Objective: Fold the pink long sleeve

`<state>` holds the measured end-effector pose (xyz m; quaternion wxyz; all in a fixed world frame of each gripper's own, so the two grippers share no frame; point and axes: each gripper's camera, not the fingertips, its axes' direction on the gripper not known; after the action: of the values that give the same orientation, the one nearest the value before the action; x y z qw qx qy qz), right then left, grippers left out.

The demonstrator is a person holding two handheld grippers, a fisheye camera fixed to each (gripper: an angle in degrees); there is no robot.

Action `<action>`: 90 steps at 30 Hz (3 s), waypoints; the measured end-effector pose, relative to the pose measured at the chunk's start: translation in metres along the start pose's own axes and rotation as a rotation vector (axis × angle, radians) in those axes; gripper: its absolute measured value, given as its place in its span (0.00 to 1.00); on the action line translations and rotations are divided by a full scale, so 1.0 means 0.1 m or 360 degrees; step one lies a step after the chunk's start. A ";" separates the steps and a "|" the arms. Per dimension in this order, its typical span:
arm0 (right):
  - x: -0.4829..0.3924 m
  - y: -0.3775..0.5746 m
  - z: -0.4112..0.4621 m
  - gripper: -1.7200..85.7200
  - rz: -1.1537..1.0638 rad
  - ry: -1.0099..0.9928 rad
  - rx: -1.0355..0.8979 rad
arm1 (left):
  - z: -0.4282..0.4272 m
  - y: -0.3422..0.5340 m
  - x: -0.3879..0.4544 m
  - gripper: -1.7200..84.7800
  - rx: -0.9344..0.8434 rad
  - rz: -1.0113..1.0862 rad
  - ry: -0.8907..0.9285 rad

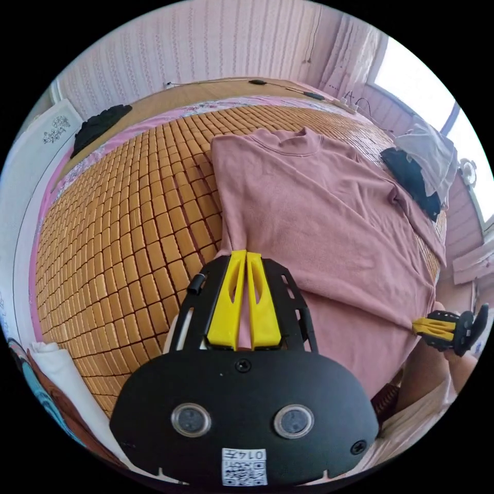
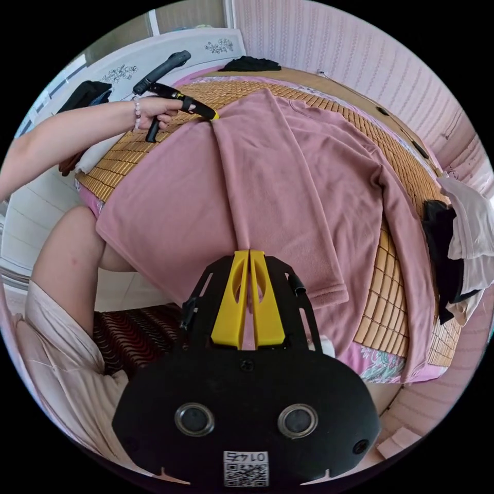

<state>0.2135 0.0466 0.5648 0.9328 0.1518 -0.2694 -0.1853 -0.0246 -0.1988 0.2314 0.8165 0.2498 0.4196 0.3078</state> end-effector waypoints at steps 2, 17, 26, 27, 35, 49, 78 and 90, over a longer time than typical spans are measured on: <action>0.13 0.08 -0.10 0.02 0.0070 -0.0074 -0.0001 | 0.02 -0.08 0.03 0.01 -0.0010 -0.0054 0.0042; 1.77 1.46 -1.30 0.03 0.0975 0.0323 0.0541 | 0.06 -0.39 0.79 0.01 0.0071 0.0129 -0.0084; 2.77 2.73 -1.79 0.17 0.1848 0.0941 0.0696 | -0.02 -0.93 1.86 0.04 0.0236 0.0553 -0.0075; 2.83 2.88 -1.86 0.17 0.1871 0.0984 0.0748 | 0.05 -1.02 2.05 0.05 0.0228 0.0606 -0.0039; 3.27 3.70 -1.90 0.18 0.2197 0.0738 0.0791 | 0.53 -1.57 3.52 0.09 0.0184 0.0982 0.0163; 3.25 4.07 -2.12 0.13 0.2204 0.0673 0.0887 | 1.36 -1.78 5.72 0.15 -0.0023 0.1344 0.0458; 0.22 1.78 -3.19 0.07 -0.0302 -0.0421 0.1497 | -1.16 0.02 1.81 0.09 0.0637 0.0662 0.0405; -0.68 0.83 -1.92 0.08 -0.0517 -0.0047 0.0814 | -1.13 1.99 -0.04 0.09 0.0324 -0.0234 0.0305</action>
<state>0.2893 0.1846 0.4106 0.8184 0.4201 -0.2930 -0.2604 -0.1793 -0.0480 0.3074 0.7636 0.2694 0.5417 0.2255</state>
